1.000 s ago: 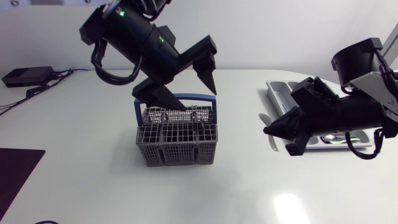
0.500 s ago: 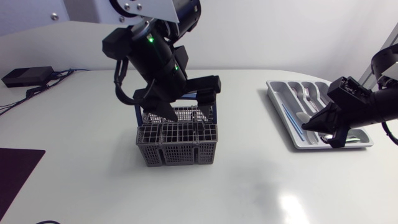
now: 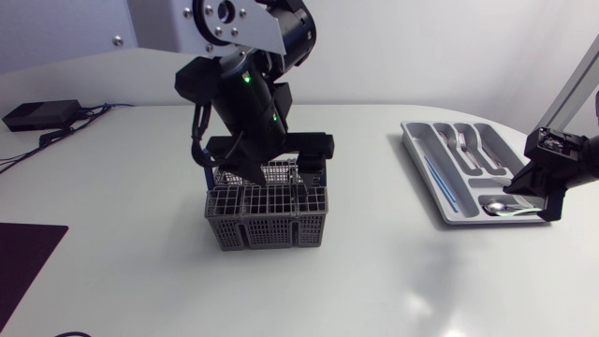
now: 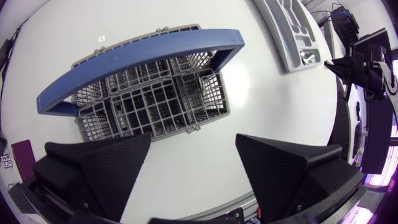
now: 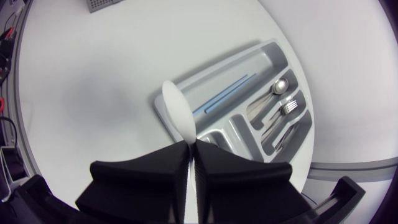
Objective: Unload the cutlery basket into the drawer organizer.
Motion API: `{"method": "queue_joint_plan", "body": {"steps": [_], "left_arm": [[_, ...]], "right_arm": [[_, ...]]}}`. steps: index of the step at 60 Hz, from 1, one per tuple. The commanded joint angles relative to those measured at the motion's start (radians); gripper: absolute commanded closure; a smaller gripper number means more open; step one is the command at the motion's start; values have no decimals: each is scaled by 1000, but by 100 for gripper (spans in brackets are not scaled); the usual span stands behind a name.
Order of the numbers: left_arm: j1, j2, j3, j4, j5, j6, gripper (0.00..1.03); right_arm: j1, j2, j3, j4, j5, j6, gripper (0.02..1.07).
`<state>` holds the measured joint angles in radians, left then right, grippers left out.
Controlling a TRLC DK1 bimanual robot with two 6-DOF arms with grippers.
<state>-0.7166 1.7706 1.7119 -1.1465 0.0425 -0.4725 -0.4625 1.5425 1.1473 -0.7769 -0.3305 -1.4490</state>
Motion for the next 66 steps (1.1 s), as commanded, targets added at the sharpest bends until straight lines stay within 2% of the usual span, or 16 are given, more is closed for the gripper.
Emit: {"method": "queue_joint_plan", "body": {"steps": [1,19,24,32,37,40,41,44,51,63,66], "left_arm": [[-6,26,6,-1,-13,31,8],[0,-7,-31,1,-32,60,8],[-1,-22,-58,21,-32,63,8],[-7,-45,-104,60,-32,63,8],[-11,-62,-135,93,-32,64,8],[-14,-66,-146,108,-32,69,8],[-15,-69,-152,116,-32,71,8],[-17,-77,-166,140,-32,72,8],[-17,-79,-182,169,-32,71,8],[-17,-100,-219,229,-41,66,9],[-17,-106,-229,241,-49,64,9]], "right_arm": [[-25,67,35,21,31,-79,101],[-65,183,52,195,134,-182,101],[-65,222,52,271,176,-195,101],[-70,263,63,314,212,-211,100],[-76,284,66,326,234,-223,89],[-79,294,65,335,252,-229,78],[-80,298,63,337,262,-231,72],[-80,303,60,341,272,-234,63],[-82,295,49,347,280,-231,52],[-76,220,5,334,277,-218,20],[-71,185,-17,327,271,-214,17]]}}
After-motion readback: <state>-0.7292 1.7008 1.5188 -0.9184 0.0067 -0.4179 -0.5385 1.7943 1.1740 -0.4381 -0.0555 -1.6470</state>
